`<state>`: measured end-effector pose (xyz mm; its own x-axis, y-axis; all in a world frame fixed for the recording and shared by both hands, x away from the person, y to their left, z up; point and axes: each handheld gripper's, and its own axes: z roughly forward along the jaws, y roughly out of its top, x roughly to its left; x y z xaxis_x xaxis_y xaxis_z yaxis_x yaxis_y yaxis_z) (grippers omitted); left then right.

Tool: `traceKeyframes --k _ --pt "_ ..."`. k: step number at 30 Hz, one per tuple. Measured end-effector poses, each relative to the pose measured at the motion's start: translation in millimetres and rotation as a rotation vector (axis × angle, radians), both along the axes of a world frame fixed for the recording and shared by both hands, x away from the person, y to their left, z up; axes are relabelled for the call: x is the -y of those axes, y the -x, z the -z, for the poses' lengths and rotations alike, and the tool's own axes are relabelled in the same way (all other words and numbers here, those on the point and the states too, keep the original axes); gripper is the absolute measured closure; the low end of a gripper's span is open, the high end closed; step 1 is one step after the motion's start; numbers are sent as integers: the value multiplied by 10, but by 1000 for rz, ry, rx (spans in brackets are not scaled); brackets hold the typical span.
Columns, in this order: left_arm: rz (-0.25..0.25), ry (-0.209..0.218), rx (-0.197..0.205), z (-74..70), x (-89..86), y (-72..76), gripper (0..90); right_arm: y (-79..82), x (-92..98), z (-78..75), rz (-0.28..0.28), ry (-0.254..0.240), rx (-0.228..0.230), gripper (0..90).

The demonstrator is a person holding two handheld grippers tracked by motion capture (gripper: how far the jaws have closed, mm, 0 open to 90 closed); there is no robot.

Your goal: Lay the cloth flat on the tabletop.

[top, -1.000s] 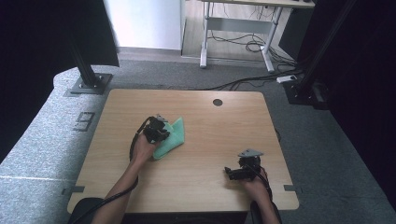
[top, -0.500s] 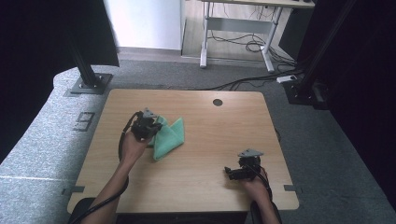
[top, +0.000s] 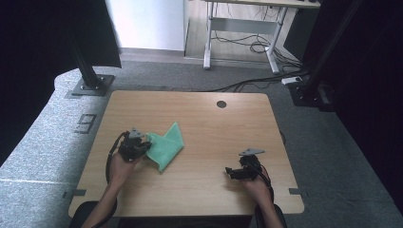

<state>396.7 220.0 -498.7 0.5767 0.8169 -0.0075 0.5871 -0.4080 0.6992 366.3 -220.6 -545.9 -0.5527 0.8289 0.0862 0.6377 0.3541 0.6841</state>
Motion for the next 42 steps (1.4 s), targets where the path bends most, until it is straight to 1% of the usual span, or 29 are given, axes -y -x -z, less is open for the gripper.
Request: traceKeyframes --k 1,2,3,4,5,6,7,8,10,11,12,13,14,16,17,18,19,21,22,24,26,28,30,34,37,38,40,41,42 --pt "2 1 -14 79 -18 46 853 -16 -32 -6 -10 -6 -5 130" --pt "2 1 -14 79 -18 46 852 -16 -32 -6 -10 -6 -5 130" --pt "1 2 -22 128 -24 65 852 -34 -70 -16 -23 -10 -10 129" --pt "1 5 -28 166 -27 75 851 -61 -122 -31 -45 -12 -14 128" --pt "0 3 -44 228 -21 80 847 -114 -212 -64 -78 -20 -19 125" --pt "0 3 -44 228 -21 80 844 -114 -212 -64 -78 -20 -19 125" --pt "6 -5 -50 258 -5 73 840 -168 -298 -97 -92 -30 -19 125" --pt "6 -5 -50 258 -5 73 835 -168 -298 -97 -92 -30 -19 125" --pt "7 -14 -49 278 12 69 831 -247 -406 -140 -102 -43 -15 130" --pt "9 -15 -52 306 21 64 821 -310 -491 -171 -107 -61 -13 146" --pt "9 -15 -52 306 21 64 816 -310 -491 -171 -107 -61 -13 146" --pt "8 -3 -53 330 17 58 813 -383 -589 -199 -126 -74 -15 181" --pt "8 -3 -53 330 17 58 812 -383 -589 -199 -126 -74 -15 181" --pt "9 6 -54 338 11 52 810 -506 -747 -222 -150 -77 -9 205" --pt "11 7 -51 341 12 51 810 -506 -747 -222 -150 -77 -9 205" --pt "12 8 -48 346 15 51 809 -565 -831 -232 -163 -72 -7 231" --pt "18 10 -48 349 18 49 809 -565 -831 -232 -163 -72 -7 231" --pt "24 17 -44 358 40 44 810 -657 -957 -249 -187 -48 7 265" --pt "31 19 -45 359 54 40 810 -657 -957 -249 -187 -48 7 265" --pt "49 26 -41 368 107 36 809 -719 -1029 -267 -198 -32 16 286" --pt "77 27 -37 374 185 31 809 -792 -1099 -291 -202 -23 25 313" --pt "87 25 -35 375 212 32 810 -821 -1119 -300 -205 -19 30 324" --pt "109 26 -29 381 276 35 809 -908 -1179 -328 -207 -11 42 355" --pt "116 30 -29 384 292 35 810 -1000 -1249 -340 -209 -1 47 378" --pt "117 43 -35 386 279 28 810 -1129 -1371 -297 -209 -4 33 404" --pt "117 43 -35 386 279 28 810 -1129 -1371 -297 -209 -4 33 404" --pt "118 48 -36 386 275 25 810 -1188 -1441 -258 -213 -5 22 416" --pt "118 49 -34 386 276 26 811 -1245 -1522 -203 -222 -3 14 437" --pt "118 49 -34 386 276 26 811 -1245 -1522 -203 -222 -3 14 437"
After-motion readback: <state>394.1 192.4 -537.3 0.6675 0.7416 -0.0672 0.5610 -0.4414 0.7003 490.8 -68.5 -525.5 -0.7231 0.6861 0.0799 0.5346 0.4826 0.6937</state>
